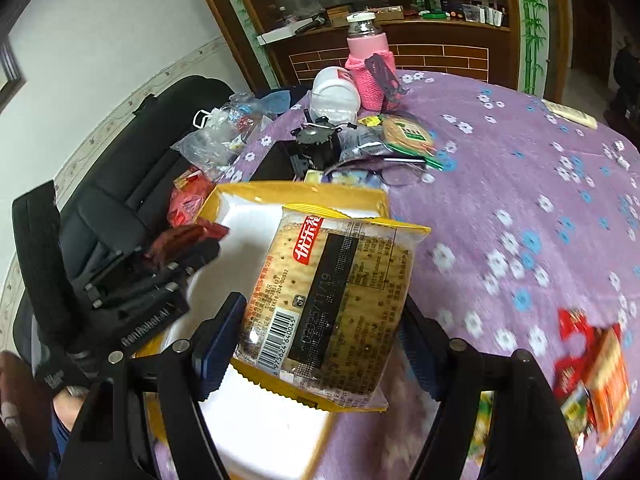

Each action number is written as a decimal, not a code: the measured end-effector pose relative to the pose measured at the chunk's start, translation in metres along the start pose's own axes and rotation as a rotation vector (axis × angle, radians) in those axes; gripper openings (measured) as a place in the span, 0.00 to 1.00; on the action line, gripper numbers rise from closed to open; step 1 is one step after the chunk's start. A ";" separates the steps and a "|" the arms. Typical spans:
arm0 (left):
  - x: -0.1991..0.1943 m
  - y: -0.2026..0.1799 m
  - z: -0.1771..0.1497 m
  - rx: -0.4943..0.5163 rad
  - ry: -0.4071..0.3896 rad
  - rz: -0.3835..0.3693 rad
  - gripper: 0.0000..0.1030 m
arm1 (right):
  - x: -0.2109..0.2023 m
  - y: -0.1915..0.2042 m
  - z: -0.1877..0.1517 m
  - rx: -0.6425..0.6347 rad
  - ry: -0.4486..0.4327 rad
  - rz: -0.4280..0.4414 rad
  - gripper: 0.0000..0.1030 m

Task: Organize snacks
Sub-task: 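Lower both held packets into the white box and open both grippers, then withdraw both grippers from the box back toward the snack pile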

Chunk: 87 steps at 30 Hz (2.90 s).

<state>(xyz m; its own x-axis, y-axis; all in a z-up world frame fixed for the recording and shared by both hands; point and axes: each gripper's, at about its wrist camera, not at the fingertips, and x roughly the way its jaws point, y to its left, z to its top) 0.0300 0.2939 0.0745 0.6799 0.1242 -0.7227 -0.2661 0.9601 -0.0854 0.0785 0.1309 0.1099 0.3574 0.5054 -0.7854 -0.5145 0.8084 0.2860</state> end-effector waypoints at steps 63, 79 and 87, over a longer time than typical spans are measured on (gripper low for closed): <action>0.056 0.013 -0.015 -0.018 0.090 0.093 0.63 | 0.079 0.012 0.012 0.049 0.037 0.030 0.72; 0.046 0.009 -0.012 -0.007 0.045 0.077 0.66 | 0.045 -0.003 -0.010 0.071 -0.059 0.094 0.72; 0.028 0.021 -0.007 -0.080 -0.041 0.037 0.67 | 0.010 0.001 -0.024 -0.016 -0.146 0.104 0.72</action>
<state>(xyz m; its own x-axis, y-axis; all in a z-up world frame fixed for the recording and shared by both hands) 0.0387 0.3154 0.0482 0.6958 0.1710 -0.6976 -0.3443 0.9318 -0.1149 0.0628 0.1297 0.0890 0.4107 0.6255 -0.6634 -0.5663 0.7452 0.3521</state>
